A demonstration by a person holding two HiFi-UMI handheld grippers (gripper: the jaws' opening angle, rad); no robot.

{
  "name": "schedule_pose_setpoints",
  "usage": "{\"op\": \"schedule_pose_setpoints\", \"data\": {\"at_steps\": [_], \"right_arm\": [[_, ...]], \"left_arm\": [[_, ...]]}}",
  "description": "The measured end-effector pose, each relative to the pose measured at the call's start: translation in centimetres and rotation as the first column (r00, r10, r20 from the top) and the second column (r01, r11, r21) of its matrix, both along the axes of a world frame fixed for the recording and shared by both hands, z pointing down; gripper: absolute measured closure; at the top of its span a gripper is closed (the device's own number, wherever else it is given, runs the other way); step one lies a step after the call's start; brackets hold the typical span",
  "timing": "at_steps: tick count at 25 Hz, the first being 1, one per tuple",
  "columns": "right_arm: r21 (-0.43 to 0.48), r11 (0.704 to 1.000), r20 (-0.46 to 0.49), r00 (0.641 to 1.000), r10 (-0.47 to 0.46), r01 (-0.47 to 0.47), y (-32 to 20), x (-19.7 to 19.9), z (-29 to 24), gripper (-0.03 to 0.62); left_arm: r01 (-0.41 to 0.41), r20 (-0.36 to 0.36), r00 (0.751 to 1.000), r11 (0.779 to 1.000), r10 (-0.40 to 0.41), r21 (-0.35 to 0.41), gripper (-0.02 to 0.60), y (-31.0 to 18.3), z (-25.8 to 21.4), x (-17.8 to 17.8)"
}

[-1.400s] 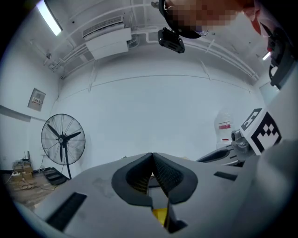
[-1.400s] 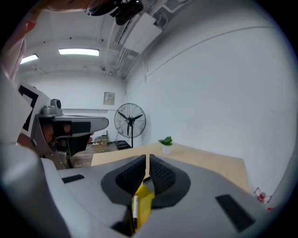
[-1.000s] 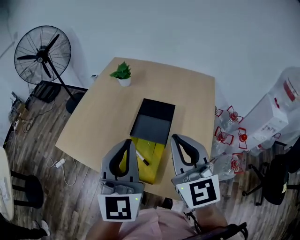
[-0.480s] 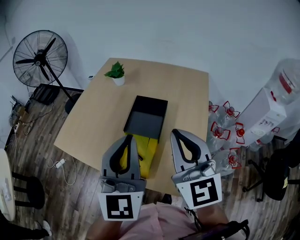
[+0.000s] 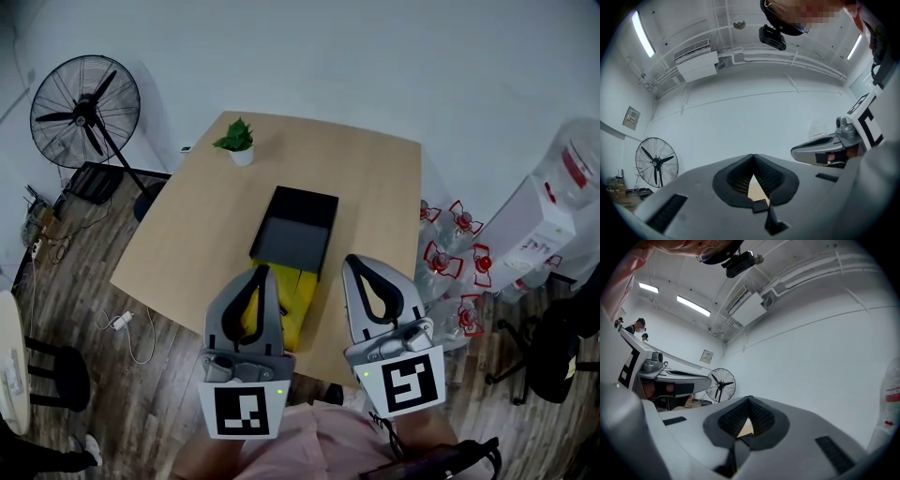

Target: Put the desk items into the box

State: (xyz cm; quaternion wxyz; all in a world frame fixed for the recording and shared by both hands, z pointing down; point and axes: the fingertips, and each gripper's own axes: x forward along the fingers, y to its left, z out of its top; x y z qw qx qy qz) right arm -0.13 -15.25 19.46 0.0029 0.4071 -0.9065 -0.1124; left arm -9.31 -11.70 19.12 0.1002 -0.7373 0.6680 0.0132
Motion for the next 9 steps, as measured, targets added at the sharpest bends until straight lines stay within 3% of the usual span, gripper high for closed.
{"op": "schedule_pose_setpoints", "data": {"at_steps": [9], "right_arm": [[-0.006,1.000,-0.004,1.000,0.003,-0.003,-0.53,-0.03,0.33,0.594]], "left_arm": [[0.003,0.002,1.000,1.000,-0.003,-0.007,0.571,-0.47,0.26,-0.14]]}}
